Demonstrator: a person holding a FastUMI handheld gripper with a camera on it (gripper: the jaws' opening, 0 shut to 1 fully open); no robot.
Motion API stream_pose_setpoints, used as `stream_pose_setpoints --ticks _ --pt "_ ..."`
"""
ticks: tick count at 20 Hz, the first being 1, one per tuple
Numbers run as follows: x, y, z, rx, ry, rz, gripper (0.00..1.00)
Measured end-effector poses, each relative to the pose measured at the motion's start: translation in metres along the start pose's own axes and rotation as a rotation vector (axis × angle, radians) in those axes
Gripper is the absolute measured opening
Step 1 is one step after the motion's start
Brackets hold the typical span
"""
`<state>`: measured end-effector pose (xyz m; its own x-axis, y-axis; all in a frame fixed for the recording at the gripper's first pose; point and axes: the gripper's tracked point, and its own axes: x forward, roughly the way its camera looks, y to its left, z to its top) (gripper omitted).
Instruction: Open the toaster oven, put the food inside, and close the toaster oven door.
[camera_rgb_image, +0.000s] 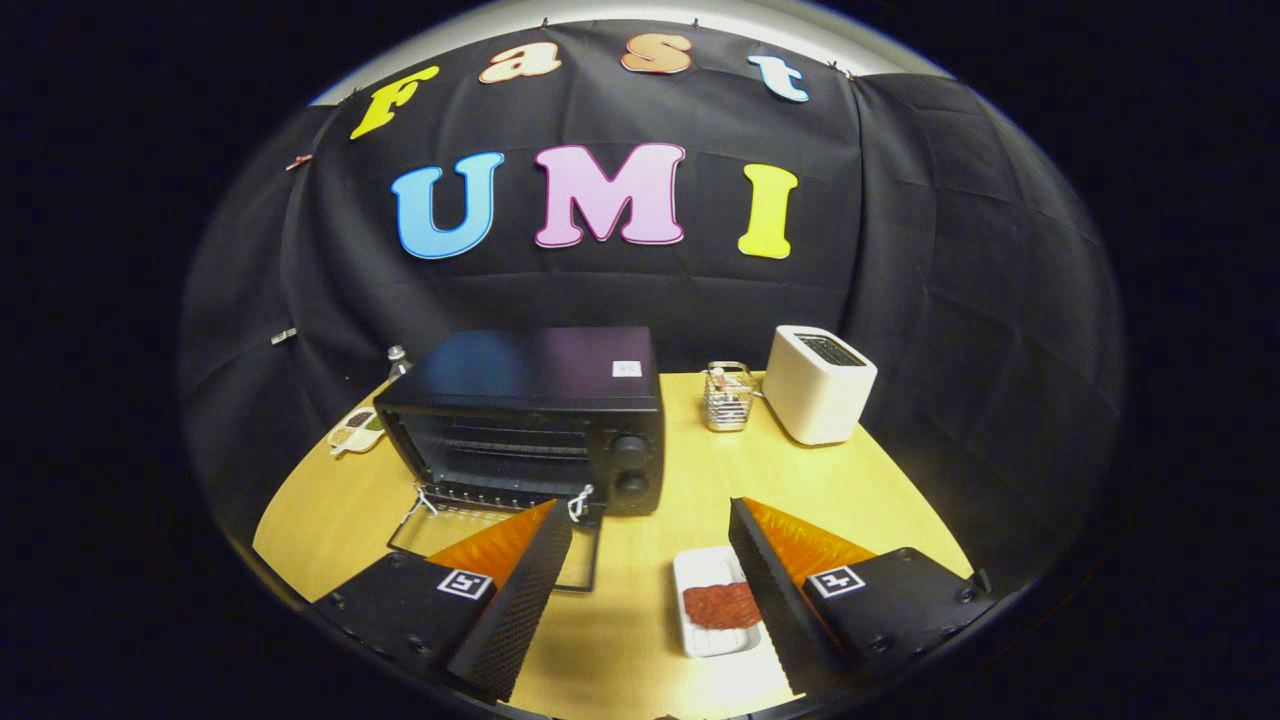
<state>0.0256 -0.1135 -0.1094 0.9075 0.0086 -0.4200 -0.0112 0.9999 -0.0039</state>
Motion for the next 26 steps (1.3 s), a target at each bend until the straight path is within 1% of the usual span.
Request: stream_pose_setpoints --ticks 3,7,14,16,18,19,20,22,23,24,26 --pt "0.014 -0.042 -0.006 0.029 0.043 0.016 0.98" --pt "0.028 -0.079 -0.035 0.059 0.136 0.064 0.99" --pt "0.050 -0.098 -0.099 0.164 0.334 0.211 0.99" --pt "0.051 -0.096 -0.121 0.175 0.406 0.263 0.97" --pt "0.054 -0.093 -0.133 0.177 0.442 0.305 0.96" --pt "0.054 -0.092 -0.138 0.184 0.456 0.324 0.94" --pt "0.054 -0.090 -0.142 0.196 0.468 0.340 0.90" --pt "0.054 -0.085 -0.148 0.226 0.502 0.366 0.73" --pt "0.055 -0.082 -0.151 0.243 0.514 0.372 0.58" --pt "0.058 -0.084 -0.152 0.247 0.518 0.366 0.54" --pt "0.057 -0.086 -0.151 0.274 0.528 0.367 0.39"
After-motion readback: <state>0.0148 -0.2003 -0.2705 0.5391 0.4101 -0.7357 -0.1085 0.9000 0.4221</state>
